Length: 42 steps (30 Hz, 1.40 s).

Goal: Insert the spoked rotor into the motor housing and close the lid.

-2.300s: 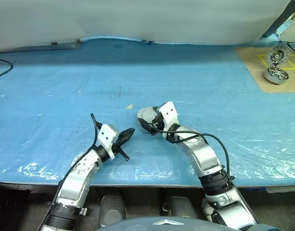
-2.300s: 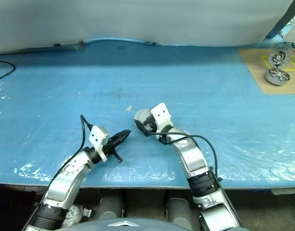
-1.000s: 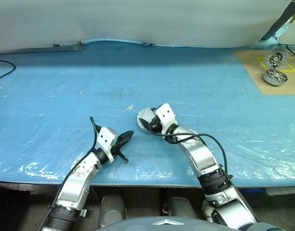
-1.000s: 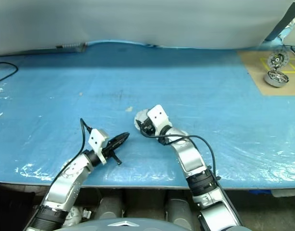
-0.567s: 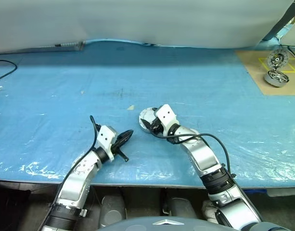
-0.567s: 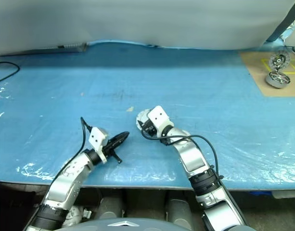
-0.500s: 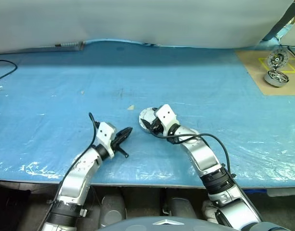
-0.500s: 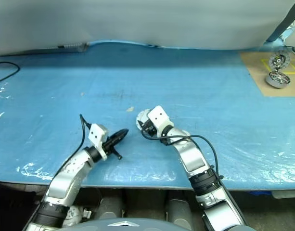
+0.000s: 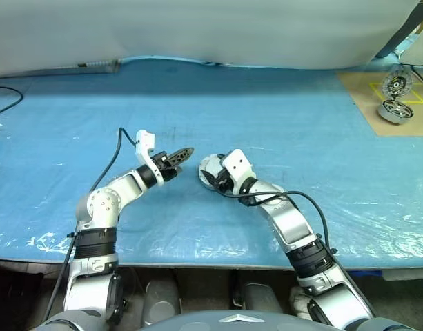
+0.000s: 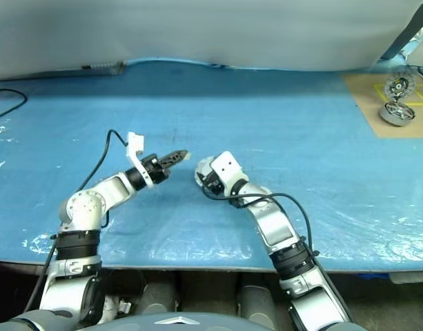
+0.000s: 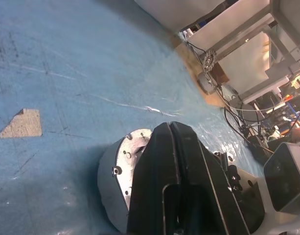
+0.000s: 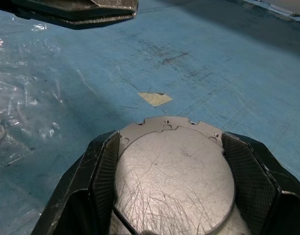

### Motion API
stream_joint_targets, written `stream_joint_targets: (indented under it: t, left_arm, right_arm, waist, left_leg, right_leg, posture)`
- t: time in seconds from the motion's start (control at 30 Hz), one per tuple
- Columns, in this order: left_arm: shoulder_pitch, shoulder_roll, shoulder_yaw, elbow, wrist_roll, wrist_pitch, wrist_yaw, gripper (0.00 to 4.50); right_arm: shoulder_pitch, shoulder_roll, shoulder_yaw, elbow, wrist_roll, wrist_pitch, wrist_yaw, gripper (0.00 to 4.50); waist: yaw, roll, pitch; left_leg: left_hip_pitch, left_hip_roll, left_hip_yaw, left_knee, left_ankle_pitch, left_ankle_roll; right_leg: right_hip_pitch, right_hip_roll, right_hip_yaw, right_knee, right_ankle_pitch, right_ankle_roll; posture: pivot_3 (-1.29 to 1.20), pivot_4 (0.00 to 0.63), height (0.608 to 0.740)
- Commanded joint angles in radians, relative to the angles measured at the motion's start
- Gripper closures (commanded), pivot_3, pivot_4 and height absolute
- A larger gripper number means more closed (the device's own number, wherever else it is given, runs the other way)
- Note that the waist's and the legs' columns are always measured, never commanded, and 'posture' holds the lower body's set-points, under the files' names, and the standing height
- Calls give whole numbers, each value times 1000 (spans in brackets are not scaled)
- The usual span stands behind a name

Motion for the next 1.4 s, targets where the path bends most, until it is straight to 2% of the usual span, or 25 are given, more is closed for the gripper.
stream_joint_targets:
  t: [0.03,0.27,0.5,0.63,0.93,1.07,1.2,1.4]
  left_arm:
    - [-30,-8,-10,37,18,-15,-1,4500]
    - [-43,-25,-96,100,98,-30,-31,4500]
    - [-63,-43,-117,146,161,-52,-17,4500]
    - [-69,-54,-122,157,184,-62,-10,4500]
    - [-85,-52,-172,153,216,-20,-43,4500]
    - [-104,-49,-174,154,231,-14,-41,4500]
    - [-111,-46,-176,153,241,-14,-49,4500]
    - [-121,-51,-179,164,259,-22,-59,4500]
  right_arm:
    - [21,-8,2,52,-32,29,-15,1515]
    - [24,-2,3,47,-32,35,-17,1515]
    - [31,5,-3,32,-20,43,-11,1515]
    - [36,5,-3,24,-20,48,-8,1515]
    - [42,8,-9,-4,18,69,34,1515]
    - [64,-3,-31,-37,39,95,50,122]
    - [94,-4,-78,-100,82,115,57,17]
    - [184,-30,-211,-270,243,181,114,17]
  waist:
    - [0,0,0]
    - [0,0,0]
    - [0,0,0]
    - [0,0,0]
    - [0,0,0]
    - [1,0,0]
    - [3,0,0]
    - [3,-1,0]
  left_leg:
    - [0,0,0,0,0,0]
    - [0,0,0,-2,0,0]
    - [0,0,0,-3,0,0]
    - [0,0,0,-4,0,0]
    - [0,0,0,-4,0,0]
    - [-1,0,0,-6,0,0]
    - [-1,-1,0,-8,0,0]
    - [-2,-1,-1,-11,0,0]
  right_leg:
    - [0,0,0,0,0,0]
    - [0,0,0,-2,0,1]
    - [0,0,0,-4,-3,5]
    - [0,0,-1,-4,-1,2]
    - [0,0,-1,-5,-4,7]
    - [0,0,-1,-5,-3,5]
    - [0,0,-1,-7,-2,3]
    - [0,0,-1,-9,-2,3]
  posture:
    - [0,150,740]
    - [0,150,740]
    - [0,150,740]
    - [0,150,740]
    - [0,150,740]
    - [0,150,740]
    - [0,150,740]
    - [0,150,740]
